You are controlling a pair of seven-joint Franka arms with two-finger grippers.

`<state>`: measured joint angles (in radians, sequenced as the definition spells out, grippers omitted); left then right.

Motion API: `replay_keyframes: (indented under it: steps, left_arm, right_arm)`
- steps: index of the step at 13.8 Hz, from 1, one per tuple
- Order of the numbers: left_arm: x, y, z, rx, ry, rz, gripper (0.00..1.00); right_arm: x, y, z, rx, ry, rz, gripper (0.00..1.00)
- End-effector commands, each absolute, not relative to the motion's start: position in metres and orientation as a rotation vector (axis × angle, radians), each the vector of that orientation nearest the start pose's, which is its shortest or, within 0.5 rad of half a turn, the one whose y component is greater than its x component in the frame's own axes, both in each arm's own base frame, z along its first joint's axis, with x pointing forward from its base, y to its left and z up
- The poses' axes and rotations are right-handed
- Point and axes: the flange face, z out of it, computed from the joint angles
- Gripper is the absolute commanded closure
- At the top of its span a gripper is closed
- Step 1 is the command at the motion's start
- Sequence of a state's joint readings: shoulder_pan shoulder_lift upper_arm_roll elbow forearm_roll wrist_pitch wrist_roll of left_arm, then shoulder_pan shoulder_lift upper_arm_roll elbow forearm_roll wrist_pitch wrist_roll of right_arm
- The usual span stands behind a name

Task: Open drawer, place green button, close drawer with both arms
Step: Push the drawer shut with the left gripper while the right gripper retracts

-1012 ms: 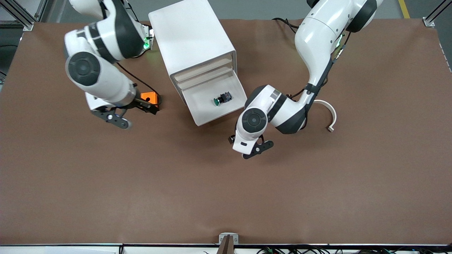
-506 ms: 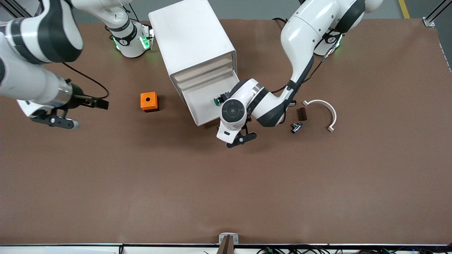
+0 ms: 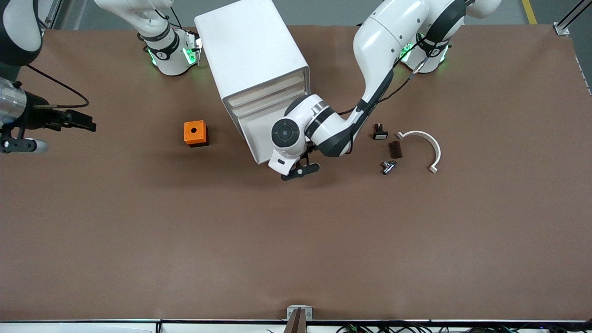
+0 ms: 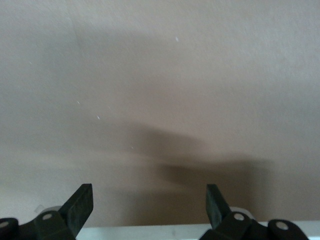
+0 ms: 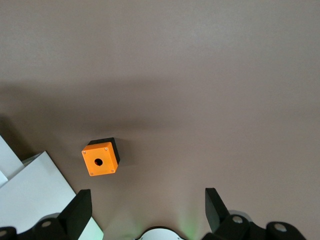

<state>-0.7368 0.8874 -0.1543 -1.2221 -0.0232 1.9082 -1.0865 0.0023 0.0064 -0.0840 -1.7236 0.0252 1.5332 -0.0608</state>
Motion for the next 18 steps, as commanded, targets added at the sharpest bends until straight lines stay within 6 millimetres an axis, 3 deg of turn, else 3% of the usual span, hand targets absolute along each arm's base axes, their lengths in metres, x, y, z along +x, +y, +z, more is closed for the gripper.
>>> replay_keyframes:
  steps: [1,10,15,18]
  left_arm:
    - [0.465,-0.571,0.226,-3.024,-0.335,0.335,0.01]
    - [0.399,-0.621,0.230,-3.074,-0.390,0.681,0.01]
    - [0.389,-0.624,0.225,-3.062,-0.400,0.732,0.01]
    - [0.386,-0.625,0.225,-3.062,-0.393,0.732,0.01]
  right_arm:
    - [0.532,-0.054,0.556,-3.094,0.001,0.265,0.00]
    - [0.540,-0.049,0.572,-3.123,-0.022,0.191,0.00]
    - [0.556,-0.040,0.599,-3.141,-0.041,0.107,0.00]
    - [0.566,-0.049,0.613,-3.146,-0.007,0.049,0.00]
